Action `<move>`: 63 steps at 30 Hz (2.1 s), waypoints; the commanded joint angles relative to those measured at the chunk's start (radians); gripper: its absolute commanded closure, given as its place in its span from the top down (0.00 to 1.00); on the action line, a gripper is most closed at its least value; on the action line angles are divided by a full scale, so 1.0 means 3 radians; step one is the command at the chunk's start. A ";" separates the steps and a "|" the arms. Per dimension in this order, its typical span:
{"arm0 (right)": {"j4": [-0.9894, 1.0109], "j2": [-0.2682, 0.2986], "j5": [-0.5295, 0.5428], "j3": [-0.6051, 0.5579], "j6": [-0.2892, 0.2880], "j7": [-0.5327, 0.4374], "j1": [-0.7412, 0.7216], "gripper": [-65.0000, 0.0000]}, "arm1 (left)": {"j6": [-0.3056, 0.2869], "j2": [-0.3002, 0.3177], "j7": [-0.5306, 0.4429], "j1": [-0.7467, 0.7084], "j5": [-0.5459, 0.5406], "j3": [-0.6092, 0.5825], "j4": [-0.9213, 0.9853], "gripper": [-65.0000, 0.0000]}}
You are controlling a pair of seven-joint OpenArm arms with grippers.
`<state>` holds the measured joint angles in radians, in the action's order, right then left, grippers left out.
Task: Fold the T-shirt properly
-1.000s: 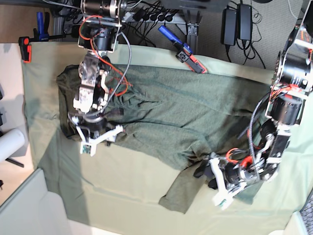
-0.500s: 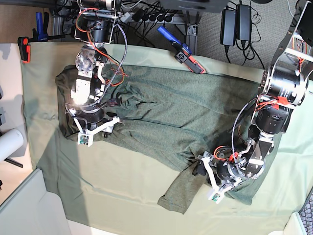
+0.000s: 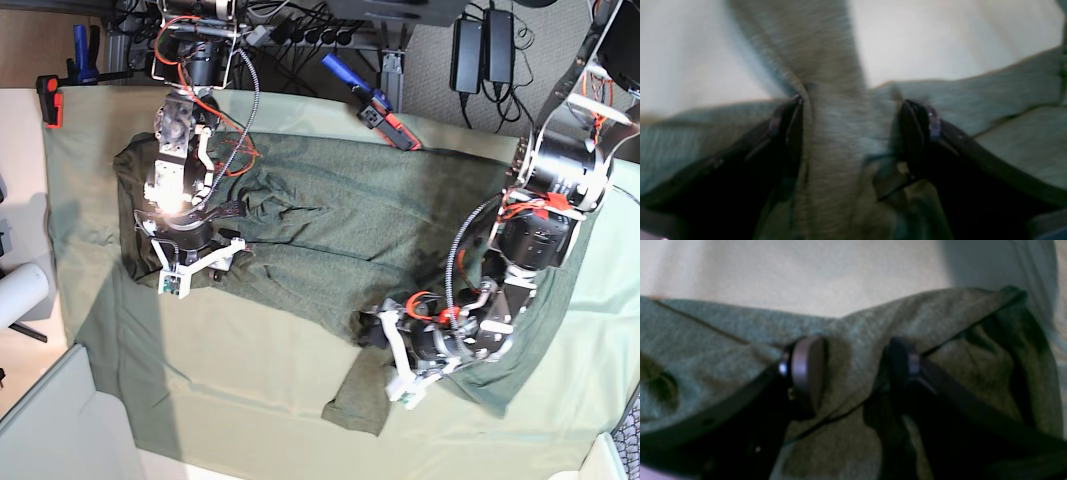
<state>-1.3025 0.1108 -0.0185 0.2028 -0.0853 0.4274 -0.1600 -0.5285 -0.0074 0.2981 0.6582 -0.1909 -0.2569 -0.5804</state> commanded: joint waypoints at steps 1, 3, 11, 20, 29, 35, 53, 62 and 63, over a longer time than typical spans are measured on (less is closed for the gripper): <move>-0.0053 0.0027 0.0001 0.0009 0.0003 -0.0015 -0.0037 0.48 | -0.0047 -0.0011 -0.0074 0.0113 -0.0038 0.0003 -0.0047 0.70; -0.0053 0.0027 0.0001 0.0009 0.0003 -0.0015 -0.0037 0.48 | -0.0046 -0.0011 -0.0086 0.0113 -0.0037 0.0004 -0.0047 0.70; -0.0053 0.0025 0.0001 0.0009 0.0003 -0.0028 -0.0037 0.48 | -0.0047 -0.0009 -0.0183 0.0116 -0.0037 0.0004 -0.0047 0.08; -0.0053 0.0025 0.0001 0.0009 0.0003 -0.0028 -0.0037 0.48 | -0.0062 0.0072 -0.0090 0.0131 -0.0100 0.0004 -0.0398 0.00; -0.0053 0.0025 0.0004 0.0009 0.0003 -0.0031 -0.0038 0.48 | -0.0061 0.0191 0.0444 0.0122 -0.0455 0.0008 -0.0908 0.00; -0.0053 0.0025 0.0003 0.0009 0.0003 -0.0029 -0.0037 0.48 | -0.0085 0.0191 0.0454 0.0005 -0.0497 0.0008 -0.0907 0.26; -0.0053 0.0025 0.0066 0.0009 0.0003 -0.0041 -0.0038 0.48 | -0.0254 0.0214 0.0393 -0.0061 -0.0498 0.0011 -0.0909 0.00; -0.0053 0.0027 0.0066 0.0009 0.0003 -0.0067 -0.0037 0.48 | -0.0474 0.0258 0.0445 -0.0092 -0.0540 0.0434 -0.0942 0.00; -0.0053 0.0027 0.0066 0.0009 0.0003 -0.0067 -0.0037 0.48 | -0.0565 0.0259 0.0491 -0.0090 -0.0567 0.0556 -0.0951 0.00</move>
<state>-1.3025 0.1108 0.0002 0.2028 -0.0856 0.4202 -0.1577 -0.6743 0.0689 0.4683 0.5938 -0.3389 -0.0906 -0.8425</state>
